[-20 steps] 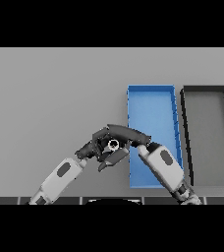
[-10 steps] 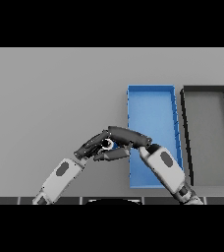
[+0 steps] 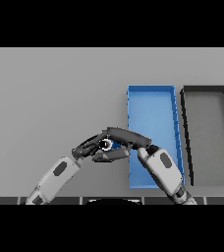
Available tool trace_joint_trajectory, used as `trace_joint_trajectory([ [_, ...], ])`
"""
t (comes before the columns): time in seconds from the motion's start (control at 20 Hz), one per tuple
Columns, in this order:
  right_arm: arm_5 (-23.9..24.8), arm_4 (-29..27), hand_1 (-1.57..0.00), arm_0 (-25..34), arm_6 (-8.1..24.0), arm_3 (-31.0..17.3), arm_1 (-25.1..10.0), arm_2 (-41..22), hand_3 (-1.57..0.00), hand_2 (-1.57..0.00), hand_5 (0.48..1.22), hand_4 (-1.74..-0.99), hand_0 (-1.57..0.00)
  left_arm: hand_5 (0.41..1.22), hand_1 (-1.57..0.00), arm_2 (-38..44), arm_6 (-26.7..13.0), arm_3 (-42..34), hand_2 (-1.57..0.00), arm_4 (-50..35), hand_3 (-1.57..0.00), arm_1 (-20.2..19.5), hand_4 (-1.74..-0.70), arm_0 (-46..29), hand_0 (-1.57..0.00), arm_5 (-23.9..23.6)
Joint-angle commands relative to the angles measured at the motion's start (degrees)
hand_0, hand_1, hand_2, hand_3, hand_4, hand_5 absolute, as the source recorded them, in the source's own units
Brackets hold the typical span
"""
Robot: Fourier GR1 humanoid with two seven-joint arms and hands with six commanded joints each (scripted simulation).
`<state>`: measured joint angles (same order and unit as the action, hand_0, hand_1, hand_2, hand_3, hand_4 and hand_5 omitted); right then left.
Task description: Pick up the blue pipe and place it into the blue bin.
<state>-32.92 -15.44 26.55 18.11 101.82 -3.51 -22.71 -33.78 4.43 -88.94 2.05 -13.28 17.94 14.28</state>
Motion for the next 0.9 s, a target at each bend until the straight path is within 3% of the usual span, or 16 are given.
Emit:
trace_joint_trajectory([
  [0.0, -0.3, 0.6, -1.57, -0.1, -0.1, -0.5, 0.2, 0.3, -1.56, -1.57, 1.214, -1.495, -1.57, 0.849, -0.18, -0.4, -0.6, 0.6, -0.16, 0.7, -0.18, 0.4, -0.97, 0.2, -0.19, -0.4],
  [0.1, -0.7, 1.6, -1.57, -0.2, -1.9, -0.2, 0.5, 0.4, -1.57, -1.57, 1.216, -1.496, -1.57, 0.735, -0.12, -0.3, -2.0, 0.4, -0.10, 0.8, -0.11, 0.0, -0.91, 0.3, -0.12, -0.5],
  [0.2, -0.5, 2.4, -1.57, -0.1, -1.4, 0.4, 0.7, 0.4, -1.57, -1.57, 1.218, -1.495, -1.57, 0.664, -0.07, -0.3, -2.7, 0.3, -0.07, 0.6, -0.07, 0.0, -0.89, 0.2, -0.08, -0.5],
  [0.5, -0.7, 1.1, -1.57, -0.3, -0.1, -0.1, 2.5, 1.4, -1.57, -1.57, 1.220, -1.488, -1.57, 0.569, -0.02, 0.3, -5.7, 1.0, -0.02, -1.1, -0.02, 1.1, -0.90, 0.1, -0.02, -0.5],
  [0.65, 1.3, -5.6, -1.57, 0.8, 6.0, 1.6, 2.9, 3.3, -1.57, -1.57, 1.221, -1.491, -1.57, 0.548, -0.01, 0.5, -6.9, 1.5, -0.01, -1.4, -0.01, 1.1, -0.90, -0.3, -0.01, -0.4],
  [0.85, 6.7, -16.4, -1.57, 5.6, 14.4, 4.2, 1.9, 6.4, -1.57, -1.57, 1.221, -1.639, -1.57, 0.514, 0.00, -0.1, -7.7, 1.1, 0.00, -1.4, 0.00, 1.1, -0.91, -1.2, 0.00, -0.2],
])
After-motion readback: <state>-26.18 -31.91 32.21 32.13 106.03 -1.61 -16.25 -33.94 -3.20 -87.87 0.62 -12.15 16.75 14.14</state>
